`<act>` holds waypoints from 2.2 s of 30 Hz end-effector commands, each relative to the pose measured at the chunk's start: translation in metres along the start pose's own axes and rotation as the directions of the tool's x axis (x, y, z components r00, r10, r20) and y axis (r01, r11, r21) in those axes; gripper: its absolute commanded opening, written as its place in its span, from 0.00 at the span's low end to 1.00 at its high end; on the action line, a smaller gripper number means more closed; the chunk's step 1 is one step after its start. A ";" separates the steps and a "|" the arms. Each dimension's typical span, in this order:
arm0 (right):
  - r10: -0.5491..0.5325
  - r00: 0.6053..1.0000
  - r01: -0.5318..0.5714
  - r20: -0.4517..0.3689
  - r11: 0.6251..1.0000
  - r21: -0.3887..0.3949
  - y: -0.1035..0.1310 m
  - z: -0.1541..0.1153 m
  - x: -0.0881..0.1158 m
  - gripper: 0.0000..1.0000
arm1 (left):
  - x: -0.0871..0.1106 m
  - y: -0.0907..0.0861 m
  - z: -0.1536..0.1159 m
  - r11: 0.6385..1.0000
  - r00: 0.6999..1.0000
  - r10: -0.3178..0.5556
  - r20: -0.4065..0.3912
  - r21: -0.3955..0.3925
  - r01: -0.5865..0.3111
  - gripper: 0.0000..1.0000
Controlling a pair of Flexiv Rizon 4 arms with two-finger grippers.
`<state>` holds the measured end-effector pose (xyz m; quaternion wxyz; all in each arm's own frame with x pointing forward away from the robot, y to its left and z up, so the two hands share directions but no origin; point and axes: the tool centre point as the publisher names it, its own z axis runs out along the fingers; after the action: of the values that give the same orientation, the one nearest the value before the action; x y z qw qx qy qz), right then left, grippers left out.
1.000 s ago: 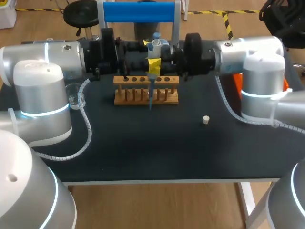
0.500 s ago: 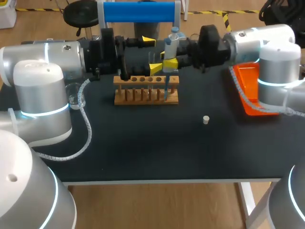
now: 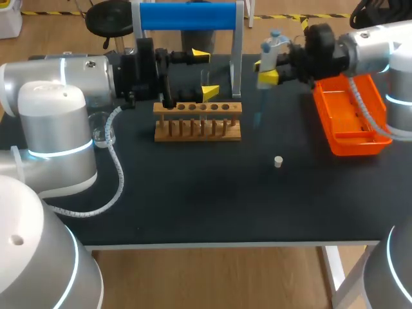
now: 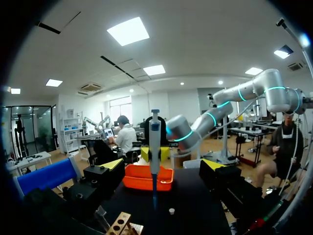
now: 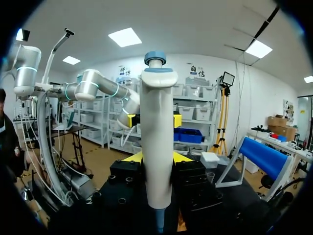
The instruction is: Invert the test tube, pick up the pipette, mount the tip to pipette, aspirate from beaker and dispense into the tube, eject the tip, return the pipette, and cap with the stopper.
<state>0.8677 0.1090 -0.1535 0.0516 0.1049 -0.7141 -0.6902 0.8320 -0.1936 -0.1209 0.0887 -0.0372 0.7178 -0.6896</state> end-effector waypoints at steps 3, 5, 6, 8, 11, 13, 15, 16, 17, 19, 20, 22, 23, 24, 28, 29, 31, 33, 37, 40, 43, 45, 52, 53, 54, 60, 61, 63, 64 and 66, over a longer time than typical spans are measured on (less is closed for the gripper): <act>-0.002 1.000 0.002 0.009 1.000 0.011 0.005 -0.030 0.006 0.00 | 0.001 0.000 0.000 1.000 1.000 0.001 0.003 0.002 -0.001 1.00; 0.002 1.000 -0.002 0.014 1.000 0.006 0.006 -0.033 0.006 0.00 | 0.001 0.000 0.000 1.000 1.000 0.001 0.003 0.002 -0.001 1.00; 0.006 1.000 -0.006 0.016 1.000 0.000 0.006 -0.034 0.006 0.00 | 0.001 0.000 0.000 1.000 1.000 0.001 0.003 0.002 -0.001 1.00; 0.006 1.000 -0.006 0.016 1.000 0.000 0.006 -0.034 0.006 0.00 | 0.001 0.000 0.000 1.000 1.000 0.001 0.003 0.002 -0.001 1.00; 0.006 1.000 -0.006 0.016 1.000 0.000 0.006 -0.034 0.006 0.00 | 0.001 0.000 0.000 1.000 1.000 0.001 0.003 0.002 -0.001 1.00; 0.006 1.000 -0.006 0.016 1.000 0.000 0.006 -0.034 0.006 0.00 | 0.001 0.000 0.000 1.000 1.000 0.001 0.003 0.002 -0.001 1.00; 0.006 1.000 -0.006 0.016 1.000 0.000 0.006 -0.034 0.006 0.00 | 0.001 0.000 0.000 1.000 1.000 0.001 0.003 0.002 -0.001 1.00; 0.006 1.000 -0.006 0.016 1.000 0.000 0.006 -0.034 0.006 0.00 | 0.001 0.000 0.000 1.000 1.000 0.001 0.003 0.002 -0.001 1.00; 0.006 1.000 -0.006 0.016 1.000 0.000 0.006 -0.034 0.006 0.00 | 0.001 0.000 0.000 1.000 1.000 0.001 0.003 0.002 -0.001 1.00; 0.006 1.000 -0.006 0.016 1.000 0.000 0.006 -0.034 0.006 0.00 | 0.001 0.000 0.000 1.000 1.000 0.001 0.003 0.002 -0.001 1.00; 0.006 1.000 -0.006 0.016 1.000 0.000 0.006 -0.034 0.006 0.00 | 0.001 0.000 0.000 1.000 1.000 0.001 0.003 0.002 -0.001 1.00; 0.006 1.000 -0.006 0.016 1.000 0.000 0.006 -0.034 0.006 0.00 | 0.001 0.000 0.000 1.000 1.000 0.001 0.003 0.002 -0.001 1.00; 0.006 1.000 -0.006 0.016 1.000 0.000 0.006 -0.034 0.006 0.00 | 0.001 0.000 0.000 1.000 1.000 0.001 0.003 0.002 -0.001 1.00; 0.006 1.000 -0.006 0.016 1.000 0.000 0.006 -0.034 0.006 0.00 | 0.001 0.000 0.000 1.000 1.000 0.001 0.003 0.002 -0.001 1.00; 0.006 1.000 -0.006 0.016 1.000 0.000 0.006 -0.034 0.006 0.00 | 0.001 0.000 0.000 1.000 1.000 0.001 0.003 0.002 -0.001 1.00; 0.006 1.000 -0.006 0.016 1.000 0.000 0.006 -0.034 0.006 0.00 | 0.001 0.000 0.000 1.000 1.000 0.001 0.003 0.002 -0.001 1.00; 0.006 1.000 -0.006 0.016 1.000 0.000 0.006 -0.034 0.006 0.00 | 0.001 0.000 0.000 1.000 1.000 0.001 0.003 0.002 -0.001 1.00; 0.007 1.000 -0.007 0.017 1.000 0.003 0.007 -0.042 0.006 0.00 | 0.001 0.000 0.000 1.000 1.000 0.001 0.003 0.002 -0.001 1.00; -0.002 1.000 0.002 0.016 1.000 0.018 0.013 -0.065 0.007 0.00 | 0.001 0.000 0.000 1.000 1.000 0.001 0.003 0.002 -0.001 1.00; -0.014 1.000 0.013 0.013 0.999 0.037 0.017 -0.085 0.007 0.00 | 0.001 0.000 0.000 1.000 1.000 0.001 0.003 0.002 -0.001 1.00; -0.029 1.000 0.028 0.009 0.998 0.053 0.020 -0.108 0.007 0.00 | 0.001 0.000 0.000 1.000 1.000 0.001 0.003 0.002 -0.001 1.00; -0.035 0.999 0.035 0.011 0.998 0.056 0.022 -0.125 0.006 0.00 | 0.001 0.000 0.000 1.000 1.000 0.001 0.003 0.002 -0.001 1.00; -0.045 0.998 0.042 0.044 0.997 0.064 0.023 -0.184 -0.005 0.00 | 0.001 0.000 0.000 1.000 1.000 0.001 0.003 0.002 -0.001 1.00; -0.041 0.998 0.038 0.051 0.997 0.061 0.023 -0.192 -0.007 0.00 | 0.001 0.000 0.000 1.000 1.000 0.001 0.003 0.002 -0.001 1.00; -0.040 0.997 0.036 0.058 0.997 0.061 0.023 -0.200 -0.008 0.00 | 0.001 0.000 0.000 1.000 1.000 0.001 0.003 0.002 -0.001 1.00; -0.030 0.996 0.026 0.078 0.998 0.056 0.021 -0.238 -0.017 0.00 | 0.001 0.000 0.000 1.000 1.000 0.001 0.003 0.002 -0.001 1.00; -0.027 0.996 0.022 0.080 0.998 0.060 0.020 -0.244 -0.018 0.00 | 0.001 0.000 0.000 1.000 1.000 0.001 0.003 0.002 -0.001 1.00; -0.022 0.997 0.018 0.075 0.998 0.064 0.019 -0.251 -0.018 0.00 | 0.001 0.000 0.000 1.000 1.000 0.001 0.003 0.002 -0.001 1.00; -0.023 0.997 0.018 0.074 0.998 0.065 0.018 -0.254 -0.018 0.00 | 0.001 0.000 0.000 1.000 1.000 0.001 0.003 0.002 -0.001 1.00; -0.021 0.997 0.017 0.071 0.998 0.065 0.016 -0.259 -0.018 0.00 | 0.001 0.000 0.000 1.000 1.000 0.001 0.003 0.002 -0.001 1.00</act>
<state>0.9321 -0.1220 -0.1241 0.0036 0.0775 -0.7385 -0.6697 0.8320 -0.1936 -0.1212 0.0889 -0.0372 0.7174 -0.6900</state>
